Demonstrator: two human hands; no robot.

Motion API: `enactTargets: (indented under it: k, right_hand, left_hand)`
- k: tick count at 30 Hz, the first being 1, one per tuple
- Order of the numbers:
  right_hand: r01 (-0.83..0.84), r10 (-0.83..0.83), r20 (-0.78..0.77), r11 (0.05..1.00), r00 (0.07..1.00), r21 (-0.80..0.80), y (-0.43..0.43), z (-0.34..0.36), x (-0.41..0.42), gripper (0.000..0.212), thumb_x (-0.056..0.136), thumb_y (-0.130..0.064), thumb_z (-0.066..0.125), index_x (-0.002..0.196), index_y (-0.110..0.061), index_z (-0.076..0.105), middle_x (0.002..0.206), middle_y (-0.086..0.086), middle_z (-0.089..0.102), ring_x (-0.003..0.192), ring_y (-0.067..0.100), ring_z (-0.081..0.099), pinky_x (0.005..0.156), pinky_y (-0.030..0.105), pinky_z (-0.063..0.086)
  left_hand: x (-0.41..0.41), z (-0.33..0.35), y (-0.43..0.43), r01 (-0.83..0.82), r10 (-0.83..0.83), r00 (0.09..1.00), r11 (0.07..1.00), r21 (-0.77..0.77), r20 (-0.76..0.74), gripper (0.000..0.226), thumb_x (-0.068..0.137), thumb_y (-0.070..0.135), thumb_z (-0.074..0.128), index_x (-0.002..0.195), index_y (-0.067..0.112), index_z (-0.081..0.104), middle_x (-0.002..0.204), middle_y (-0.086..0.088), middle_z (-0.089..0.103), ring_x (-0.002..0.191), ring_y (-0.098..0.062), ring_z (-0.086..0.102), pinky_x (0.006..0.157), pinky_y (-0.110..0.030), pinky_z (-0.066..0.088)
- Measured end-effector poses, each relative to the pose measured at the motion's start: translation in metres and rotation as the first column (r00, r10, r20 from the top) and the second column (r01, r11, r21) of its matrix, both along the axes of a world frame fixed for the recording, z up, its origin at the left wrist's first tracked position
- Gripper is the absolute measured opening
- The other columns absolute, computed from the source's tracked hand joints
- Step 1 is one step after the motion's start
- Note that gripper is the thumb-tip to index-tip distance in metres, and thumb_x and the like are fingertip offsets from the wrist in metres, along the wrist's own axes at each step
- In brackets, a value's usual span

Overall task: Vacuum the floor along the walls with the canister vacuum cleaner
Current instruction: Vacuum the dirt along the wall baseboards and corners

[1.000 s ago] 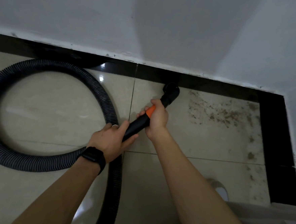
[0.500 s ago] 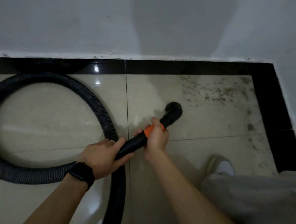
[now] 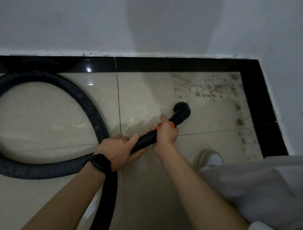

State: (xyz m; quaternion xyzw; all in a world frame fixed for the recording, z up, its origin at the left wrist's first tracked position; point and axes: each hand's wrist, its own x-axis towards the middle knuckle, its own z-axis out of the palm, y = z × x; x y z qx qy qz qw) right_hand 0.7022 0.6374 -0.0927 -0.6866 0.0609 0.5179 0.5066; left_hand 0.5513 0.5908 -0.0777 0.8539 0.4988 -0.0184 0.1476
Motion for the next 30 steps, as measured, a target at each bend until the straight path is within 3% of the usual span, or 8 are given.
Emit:
enactTargets:
  k: [4, 9, 16, 22, 30]
  right_hand:
    - [-0.017, 0.018, -0.031, 0.999, 0.999, 0.030, 0.005, -0.001, 0.004, 0.030, 0.090, -0.006, 0.072, 0.104, -0.012, 0.046, 0.062, 0.005, 0.045, 0.037, 0.019, 0.045, 0.047, 0.031, 0.049]
    - [-0.040, 0.041, -0.048, 0.999, 0.998, 0.030, 0.011, 0.001, 0.008, 0.026, 0.091, -0.005, 0.069, 0.106, -0.011, 0.048, 0.066, 0.005, 0.047, 0.039, 0.017, 0.046, 0.048, 0.032, 0.049]
    - [-0.075, 0.077, -0.055, 0.997, 0.996, 0.034, 0.022, 0.002, 0.008, 0.025, 0.091, -0.005, 0.068, 0.106, -0.011, 0.049, 0.066, 0.005, 0.048, 0.039, 0.017, 0.047, 0.048, 0.031, 0.049]
    - [-0.095, 0.098, -0.058, 0.994, 0.993, 0.049, 0.032, 0.002, 0.007, 0.025, 0.091, -0.005, 0.068, 0.105, -0.011, 0.048, 0.066, 0.006, 0.048, 0.041, 0.018, 0.046, 0.046, 0.030, 0.049]
    - [-0.124, 0.126, -0.025, 0.990, 0.992, 0.070, 0.049, 0.002, 0.009, 0.026, 0.091, -0.006, 0.069, 0.107, -0.011, 0.049, 0.067, 0.007, 0.047, 0.041, 0.018, 0.047, 0.046, 0.031, 0.050]
  left_hand:
    - [0.009, -0.001, 0.001, -0.017, 0.016, 0.999, 0.999, -0.039, -0.029, 0.053, 0.091, 0.068, 0.019, 0.114, 0.025, 0.038, 0.097, -0.001, 0.065, 0.087, -0.021, 0.062, 0.057, -0.030, 0.037]
    - [0.009, -0.010, 0.003, -0.033, 0.033, 0.999, 0.999, 0.004, 0.001, 0.065, 0.085, 0.072, 0.001, 0.111, 0.026, 0.038, 0.092, 0.001, 0.066, 0.082, -0.020, 0.062, 0.056, -0.030, 0.044]
    - [0.012, -0.006, 0.014, -0.078, 0.077, 0.997, 0.995, -0.055, -0.015, 0.058, 0.087, 0.069, 0.013, 0.118, 0.026, 0.037, 0.098, 0.000, 0.064, 0.088, -0.020, 0.060, 0.064, -0.033, 0.050]
    - [0.009, -0.012, 0.022, -0.093, 0.094, 0.995, 0.996, -0.008, 0.020, 0.066, 0.083, 0.073, 0.001, 0.113, 0.027, 0.037, 0.094, 0.001, 0.065, 0.084, -0.020, 0.062, 0.061, -0.032, 0.049]
    - [0.015, -0.007, 0.037, -0.099, 0.099, 0.995, 0.993, -0.058, -0.008, 0.057, 0.087, 0.070, 0.013, 0.115, 0.026, 0.036, 0.102, 0.000, 0.065, 0.093, -0.021, 0.061, 0.061, -0.031, 0.040]
